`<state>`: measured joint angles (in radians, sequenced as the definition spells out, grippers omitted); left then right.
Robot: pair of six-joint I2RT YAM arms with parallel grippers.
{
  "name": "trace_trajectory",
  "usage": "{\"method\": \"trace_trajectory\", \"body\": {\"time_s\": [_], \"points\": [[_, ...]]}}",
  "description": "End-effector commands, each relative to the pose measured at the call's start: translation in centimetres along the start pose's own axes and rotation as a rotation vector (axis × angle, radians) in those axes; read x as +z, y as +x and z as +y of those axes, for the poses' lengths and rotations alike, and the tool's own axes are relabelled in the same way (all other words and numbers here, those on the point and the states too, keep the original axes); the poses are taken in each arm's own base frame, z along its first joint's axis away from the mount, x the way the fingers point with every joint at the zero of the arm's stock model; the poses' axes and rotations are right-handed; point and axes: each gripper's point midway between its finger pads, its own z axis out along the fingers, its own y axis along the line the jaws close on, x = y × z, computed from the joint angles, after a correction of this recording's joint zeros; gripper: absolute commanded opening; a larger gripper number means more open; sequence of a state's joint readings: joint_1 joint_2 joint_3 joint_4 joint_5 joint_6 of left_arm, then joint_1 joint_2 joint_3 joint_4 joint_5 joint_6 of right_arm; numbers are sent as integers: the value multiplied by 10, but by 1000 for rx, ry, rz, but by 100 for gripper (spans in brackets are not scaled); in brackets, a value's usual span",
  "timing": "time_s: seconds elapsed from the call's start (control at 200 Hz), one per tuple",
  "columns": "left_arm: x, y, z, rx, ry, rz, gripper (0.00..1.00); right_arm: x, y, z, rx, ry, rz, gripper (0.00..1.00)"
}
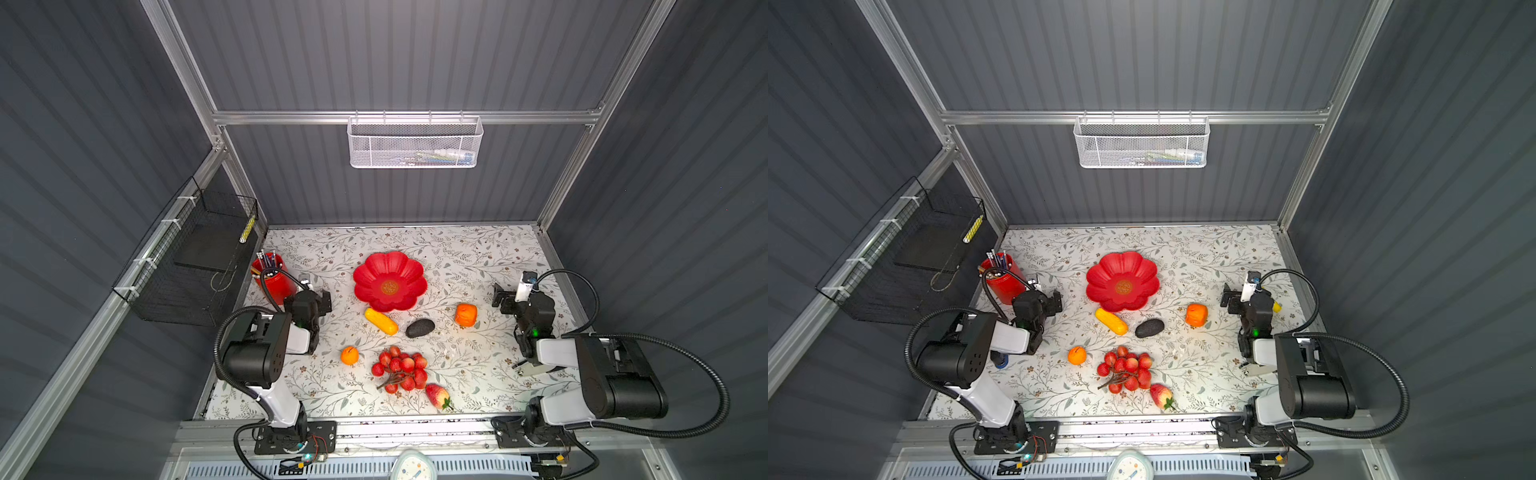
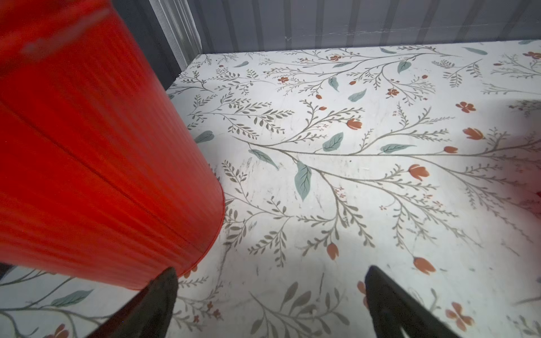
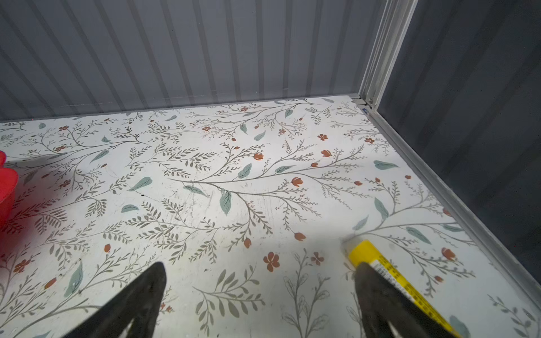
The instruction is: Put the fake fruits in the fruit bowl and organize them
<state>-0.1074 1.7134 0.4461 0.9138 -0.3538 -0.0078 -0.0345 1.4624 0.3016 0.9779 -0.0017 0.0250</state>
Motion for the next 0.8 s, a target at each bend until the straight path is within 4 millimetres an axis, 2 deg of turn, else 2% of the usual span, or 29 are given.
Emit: {"method": "trace_trajectory", "body": {"time_s": [0.0,0.24,0.38,0.795], "points": [[3,-11,1,-21,0,-31,100,2,-11,-1,-2,-3,-31,99],[3,-10,1,-21,-1,-26,100,2,-11,-1,-1,0,-31,99],[4,-10,1,-20,2,-25,100,3,-11,-15,40,64,-26,99],[2,-10,1,-22,1,-31,100,3,-11,-15,41,61,-25,99]]}}
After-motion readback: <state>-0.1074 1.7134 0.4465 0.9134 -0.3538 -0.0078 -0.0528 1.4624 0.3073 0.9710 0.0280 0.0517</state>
